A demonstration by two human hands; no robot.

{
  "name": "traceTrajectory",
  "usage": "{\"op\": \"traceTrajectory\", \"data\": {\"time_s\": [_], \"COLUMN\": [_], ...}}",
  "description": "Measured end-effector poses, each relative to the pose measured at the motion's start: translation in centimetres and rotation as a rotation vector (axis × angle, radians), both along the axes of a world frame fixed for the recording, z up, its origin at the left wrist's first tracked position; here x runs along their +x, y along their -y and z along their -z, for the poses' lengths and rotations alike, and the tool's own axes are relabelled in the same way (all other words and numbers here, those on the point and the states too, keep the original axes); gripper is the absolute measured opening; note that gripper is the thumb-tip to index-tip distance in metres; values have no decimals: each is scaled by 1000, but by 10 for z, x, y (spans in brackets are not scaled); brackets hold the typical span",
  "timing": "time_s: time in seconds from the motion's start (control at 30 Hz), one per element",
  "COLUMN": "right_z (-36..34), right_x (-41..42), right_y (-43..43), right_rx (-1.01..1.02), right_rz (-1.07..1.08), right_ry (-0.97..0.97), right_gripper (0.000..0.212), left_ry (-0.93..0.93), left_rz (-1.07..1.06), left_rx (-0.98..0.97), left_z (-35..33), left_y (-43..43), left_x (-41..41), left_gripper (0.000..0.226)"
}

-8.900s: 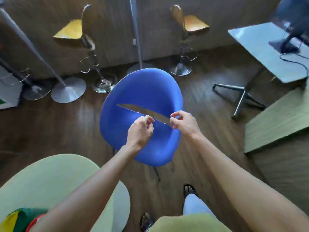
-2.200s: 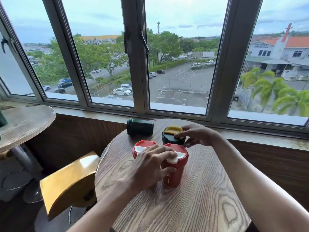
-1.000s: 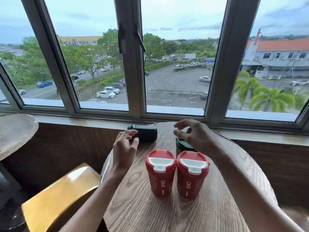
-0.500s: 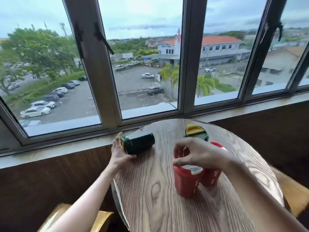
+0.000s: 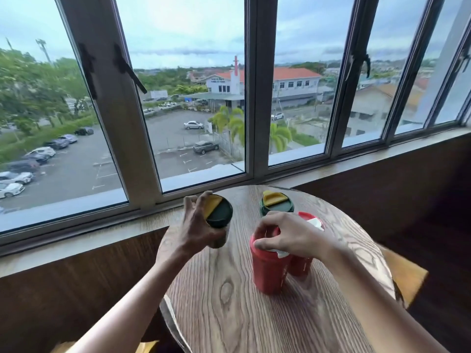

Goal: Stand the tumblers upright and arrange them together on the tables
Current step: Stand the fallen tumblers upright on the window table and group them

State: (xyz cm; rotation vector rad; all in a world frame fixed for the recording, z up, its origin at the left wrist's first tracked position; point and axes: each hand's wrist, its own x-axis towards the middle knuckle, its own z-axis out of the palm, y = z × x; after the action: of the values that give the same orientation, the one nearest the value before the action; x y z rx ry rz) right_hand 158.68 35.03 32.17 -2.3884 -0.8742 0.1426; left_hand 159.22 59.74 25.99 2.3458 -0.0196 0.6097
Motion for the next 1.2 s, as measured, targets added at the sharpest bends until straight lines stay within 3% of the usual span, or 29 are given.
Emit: {"op": "traceTrajectory", "data": {"time_s": [0.37,0.47,0.7,1.07,1.2], "right_z": [21,25,37,33,32], "right_x": [-20,-26,-39,-37,-38], "right_y": [11,12,18,16,17], "right_rx": [157,153,95,77,78], "right_rz": [61,98,174,173,174], "right_ry": [48,109,244,213,204], "right_gripper": [10,12,32,32,31], "left_ry": [-42,-29,-231,-271,-285], "left_rz": [151,155,244,364,392], "left_rx": [-92,-196,-459,-505,-524], "left_z": [13,20,48,40,40], "left_y": [32,32,24,38,42], "left_x": [8,9,7,7,8], "left_gripper": [107,114,91,94,82]}}
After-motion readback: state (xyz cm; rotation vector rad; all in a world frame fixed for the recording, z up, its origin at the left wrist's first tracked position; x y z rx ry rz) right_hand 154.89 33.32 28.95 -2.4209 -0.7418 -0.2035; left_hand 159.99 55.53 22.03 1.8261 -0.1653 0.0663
